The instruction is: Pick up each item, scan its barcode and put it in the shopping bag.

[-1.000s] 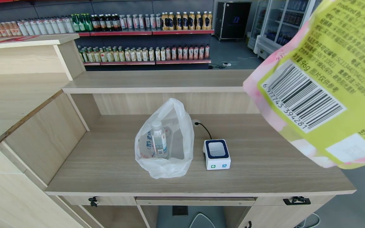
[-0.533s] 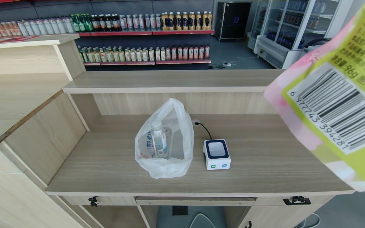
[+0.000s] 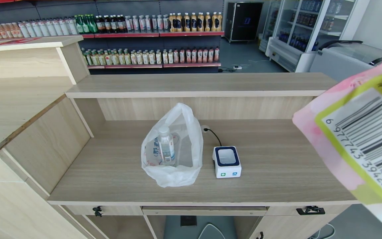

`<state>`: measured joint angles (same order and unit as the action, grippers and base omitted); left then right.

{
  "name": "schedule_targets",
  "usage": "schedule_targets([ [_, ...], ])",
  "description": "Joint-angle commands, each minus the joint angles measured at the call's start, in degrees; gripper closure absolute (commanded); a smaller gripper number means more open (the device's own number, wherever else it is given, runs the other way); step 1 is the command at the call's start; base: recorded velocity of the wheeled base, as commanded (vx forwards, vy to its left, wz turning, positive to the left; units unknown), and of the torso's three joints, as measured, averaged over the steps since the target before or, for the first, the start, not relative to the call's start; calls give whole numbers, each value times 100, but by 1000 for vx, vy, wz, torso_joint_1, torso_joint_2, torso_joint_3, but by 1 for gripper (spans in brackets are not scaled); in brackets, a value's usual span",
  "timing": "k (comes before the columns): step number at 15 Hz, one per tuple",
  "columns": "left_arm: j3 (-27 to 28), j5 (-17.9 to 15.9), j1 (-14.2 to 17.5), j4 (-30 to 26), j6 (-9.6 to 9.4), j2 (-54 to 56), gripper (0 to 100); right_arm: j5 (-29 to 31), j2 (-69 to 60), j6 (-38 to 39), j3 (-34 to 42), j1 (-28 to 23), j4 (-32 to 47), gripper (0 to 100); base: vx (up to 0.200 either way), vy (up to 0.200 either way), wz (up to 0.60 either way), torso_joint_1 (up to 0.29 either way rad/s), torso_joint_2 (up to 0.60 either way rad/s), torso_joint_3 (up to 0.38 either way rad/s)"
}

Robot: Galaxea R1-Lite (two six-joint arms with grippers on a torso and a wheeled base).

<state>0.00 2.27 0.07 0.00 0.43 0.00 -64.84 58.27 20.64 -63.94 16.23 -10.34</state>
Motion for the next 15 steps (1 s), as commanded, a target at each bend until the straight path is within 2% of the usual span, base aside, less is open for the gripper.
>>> schedule_targets([
  [1, 0, 2, 1, 0, 1, 0, 0, 7, 26, -7, -13, 3, -21, 100, 0, 0, 0, 0, 0, 0],
  [12, 0, 2, 1, 0, 1, 0, 0, 42, 149, -51, -92, -23, -65, 100, 0, 0, 0, 0, 0, 0],
  [14, 0, 2, 1, 0, 1, 0, 0, 780, 273, -535, -22, -181, -47, 100, 0, 0, 0, 0, 0, 0],
  [15, 0, 2, 1, 0, 1, 0, 0, 1211, 422, -1088, 189, -454, -74, 100, 0, 0, 0, 0, 0, 0],
])
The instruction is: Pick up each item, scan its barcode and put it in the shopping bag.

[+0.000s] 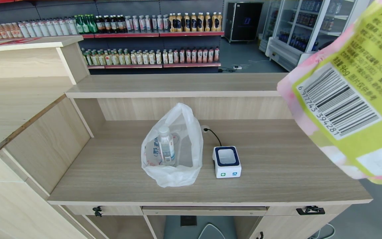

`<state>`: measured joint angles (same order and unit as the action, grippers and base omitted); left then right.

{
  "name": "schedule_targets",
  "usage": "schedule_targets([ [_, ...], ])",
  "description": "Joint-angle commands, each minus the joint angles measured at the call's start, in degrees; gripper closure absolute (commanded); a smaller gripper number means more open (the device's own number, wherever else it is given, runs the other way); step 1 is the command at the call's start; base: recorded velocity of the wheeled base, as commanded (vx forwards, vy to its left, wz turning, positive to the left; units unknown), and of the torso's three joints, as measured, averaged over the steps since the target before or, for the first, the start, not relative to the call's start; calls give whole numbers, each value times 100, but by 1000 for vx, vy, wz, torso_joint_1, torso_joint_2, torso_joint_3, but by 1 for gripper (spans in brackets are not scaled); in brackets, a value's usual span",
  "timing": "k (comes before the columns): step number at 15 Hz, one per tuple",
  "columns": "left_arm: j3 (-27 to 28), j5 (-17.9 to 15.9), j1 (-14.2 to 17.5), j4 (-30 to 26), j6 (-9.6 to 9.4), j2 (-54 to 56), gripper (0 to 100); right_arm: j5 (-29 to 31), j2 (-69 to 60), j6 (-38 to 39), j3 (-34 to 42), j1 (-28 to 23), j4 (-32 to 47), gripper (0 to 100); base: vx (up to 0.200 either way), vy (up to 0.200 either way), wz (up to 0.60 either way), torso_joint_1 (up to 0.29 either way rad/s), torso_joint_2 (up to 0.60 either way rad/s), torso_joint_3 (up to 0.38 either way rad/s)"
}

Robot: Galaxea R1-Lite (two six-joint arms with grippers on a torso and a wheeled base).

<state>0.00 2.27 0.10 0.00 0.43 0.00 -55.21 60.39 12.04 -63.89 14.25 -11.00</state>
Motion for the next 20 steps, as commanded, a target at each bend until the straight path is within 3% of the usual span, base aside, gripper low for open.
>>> schedule_targets([
  [1, 0, 2, -1, 0, 1, 0, 0, 582, 271, -1081, 492, -511, -17, 100, 0, 0, 0, 0, 0, 0],
  [3, 0, 2, -1, 0, 1, 0, 0, 1364, 465, -3402, 1151, -1355, -17, 100, 0, 0, 0, 0, 0, 0],
  [4, 0, 2, -1, 0, 1, 0, 0, 1531, 535, -4122, 1379, -1812, -131, 100, 0, 0, 0, 0, 0, 0],
  [7, 0, 2, -1, 0, 1, 0, 0, 1575, 1010, -4202, 1828, -2682, -1563, 100, 0, 0, 0, 0, 0, 0],
  [10, 0, 2, -1, 0, 1, 0, 0, 1575, 1273, -4202, 1898, -3183, -2038, 100, 0, 0, 0, 0, 0, 0],
  [13, 0, 2, -1, 0, 1, 0, 0, 1654, 1194, -4219, 2100, -3227, -2029, 100, 0, 0, 0, 0, 0, 0],
  [16, 0, 2, -1, 0, 1, 0, 0, 2172, 1168, -4237, 2153, -3227, -1985, 100, 0, 0, 0, 0, 0, 0],
  [20, 0, 2, -1, 0, 1, 0, 0, 2199, 1229, -4342, 2135, -3218, -1994, 100, 0, 0, 0, 0, 0, 0],
])
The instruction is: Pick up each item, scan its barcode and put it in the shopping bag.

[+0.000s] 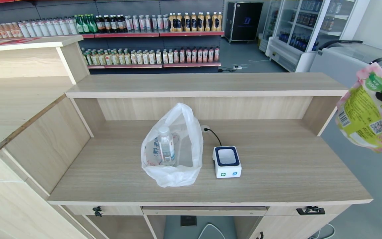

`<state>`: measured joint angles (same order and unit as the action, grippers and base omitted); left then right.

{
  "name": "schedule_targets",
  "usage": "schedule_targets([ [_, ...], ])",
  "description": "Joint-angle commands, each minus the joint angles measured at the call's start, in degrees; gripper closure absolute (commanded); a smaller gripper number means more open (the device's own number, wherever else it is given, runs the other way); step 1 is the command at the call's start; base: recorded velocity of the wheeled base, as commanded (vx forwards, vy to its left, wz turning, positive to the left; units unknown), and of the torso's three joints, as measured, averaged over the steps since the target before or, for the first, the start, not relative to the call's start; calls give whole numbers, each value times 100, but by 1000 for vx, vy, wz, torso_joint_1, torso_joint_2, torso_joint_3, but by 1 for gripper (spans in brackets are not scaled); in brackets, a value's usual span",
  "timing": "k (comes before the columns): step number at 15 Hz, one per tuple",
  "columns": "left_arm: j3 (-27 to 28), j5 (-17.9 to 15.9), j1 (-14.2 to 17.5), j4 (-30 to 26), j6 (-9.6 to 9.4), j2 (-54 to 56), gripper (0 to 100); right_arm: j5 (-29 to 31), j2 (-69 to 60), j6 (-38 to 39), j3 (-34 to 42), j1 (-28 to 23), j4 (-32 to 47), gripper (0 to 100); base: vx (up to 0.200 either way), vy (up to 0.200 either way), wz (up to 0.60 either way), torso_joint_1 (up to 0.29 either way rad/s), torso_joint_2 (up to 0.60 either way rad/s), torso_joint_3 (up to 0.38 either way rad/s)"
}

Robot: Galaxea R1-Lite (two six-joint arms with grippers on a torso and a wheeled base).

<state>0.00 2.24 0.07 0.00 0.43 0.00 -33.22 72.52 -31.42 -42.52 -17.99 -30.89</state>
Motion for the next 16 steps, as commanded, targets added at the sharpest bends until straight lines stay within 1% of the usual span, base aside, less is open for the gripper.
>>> schedule_targets([
  [1, 0, 4, 1, 0, 1, 0, 0, 0, 16, -5, -2, 6, -5, 100, 0, 0, 0, 0, 0, 0],
  [5, 0, 4, 1, 0, 1, 0, 0, -9, 131, -40, -28, 33, -40, 100, 0, 0, 0, 0, 0, 0],
  [9, 0, 4, 1, 0, 1, 0, 0, -9, 280, -357, -55, 191, -66, 100, 0, 0, 600, -1, 4, 2],
  [11, 0, 4, 1, 0, 1, 0, 0, -9, 412, -488, -63, 323, -57, 100, 0, 0, 0, 0, 0, 0],
  [13, 0, 4, 1, 0, 1, 0, 0, -9, 684, -910, -142, 349, -57, 100, 0, 0, 0, 0, 0, 0],
  [14, 0, 4, 1, 0, 1, 0, 0, -9, 895, -1095, -239, 455, -66, 100, 0, 0, 0, 0, 0, 0],
  [15, 0, 4, 1, 0, 1, 0, 0, -9, 939, -1121, -265, 481, -75, 100, 0, 0, 0, 0, 0, 0],
  [16, 0, 4, 1, 0, 1, 0, 0, -9, 1396, -1341, -371, 639, -453, 100, 0, 0, 0, 0, 0, 0],
])
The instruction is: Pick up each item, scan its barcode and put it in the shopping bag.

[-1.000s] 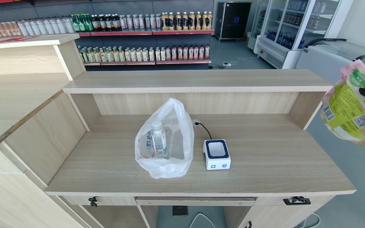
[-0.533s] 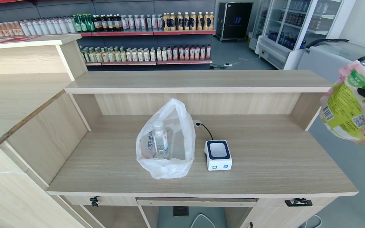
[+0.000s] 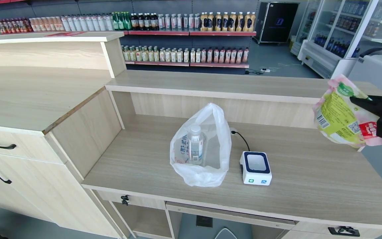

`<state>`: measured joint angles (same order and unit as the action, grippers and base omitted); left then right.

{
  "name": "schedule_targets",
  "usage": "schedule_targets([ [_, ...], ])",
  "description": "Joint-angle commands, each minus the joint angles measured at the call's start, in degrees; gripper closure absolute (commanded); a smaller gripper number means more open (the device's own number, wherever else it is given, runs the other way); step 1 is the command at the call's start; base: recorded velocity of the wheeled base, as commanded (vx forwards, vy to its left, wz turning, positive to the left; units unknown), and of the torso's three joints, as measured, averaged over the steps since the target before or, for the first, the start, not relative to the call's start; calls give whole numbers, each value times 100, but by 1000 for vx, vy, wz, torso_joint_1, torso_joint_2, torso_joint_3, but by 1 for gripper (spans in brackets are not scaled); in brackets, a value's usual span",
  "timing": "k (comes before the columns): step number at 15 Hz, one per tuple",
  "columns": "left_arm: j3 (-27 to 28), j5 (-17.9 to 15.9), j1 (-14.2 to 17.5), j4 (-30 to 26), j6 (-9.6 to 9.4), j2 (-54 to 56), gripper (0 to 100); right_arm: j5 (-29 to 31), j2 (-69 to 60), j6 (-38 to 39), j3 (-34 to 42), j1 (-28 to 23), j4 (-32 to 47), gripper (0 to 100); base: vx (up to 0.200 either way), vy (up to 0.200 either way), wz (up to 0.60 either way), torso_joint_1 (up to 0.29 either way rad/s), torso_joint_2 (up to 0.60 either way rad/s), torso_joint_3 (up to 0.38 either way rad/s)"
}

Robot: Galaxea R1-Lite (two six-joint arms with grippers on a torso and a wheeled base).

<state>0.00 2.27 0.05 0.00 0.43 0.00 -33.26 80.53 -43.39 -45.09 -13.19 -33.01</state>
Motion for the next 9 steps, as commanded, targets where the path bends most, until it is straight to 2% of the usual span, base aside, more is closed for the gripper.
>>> schedule_targets([
  [1, 0, 2, 4, 0, 1, 0, 0, -5, 789, -276, -114, 220, -469, 100, 0, 0, 0, 0, 0, 0],
  [4, 0, 2, 4, 0, 1, 0, 0, -14, 1351, -1023, -114, 510, -1146, 100, 0, 0, 0, 0, 0, 0],
  [7, 0, 2, 4, 0, 1, 0, 0, -41, 1492, -1532, -114, 677, -1243, 100, 0, 0, 0, 0, 0, 0],
  [9, 0, 2, 4, 0, 1, 0, 0, -41, 1509, -1559, -105, 888, -1252, 100, 0, 0, 0, 0, 0, 0],
])
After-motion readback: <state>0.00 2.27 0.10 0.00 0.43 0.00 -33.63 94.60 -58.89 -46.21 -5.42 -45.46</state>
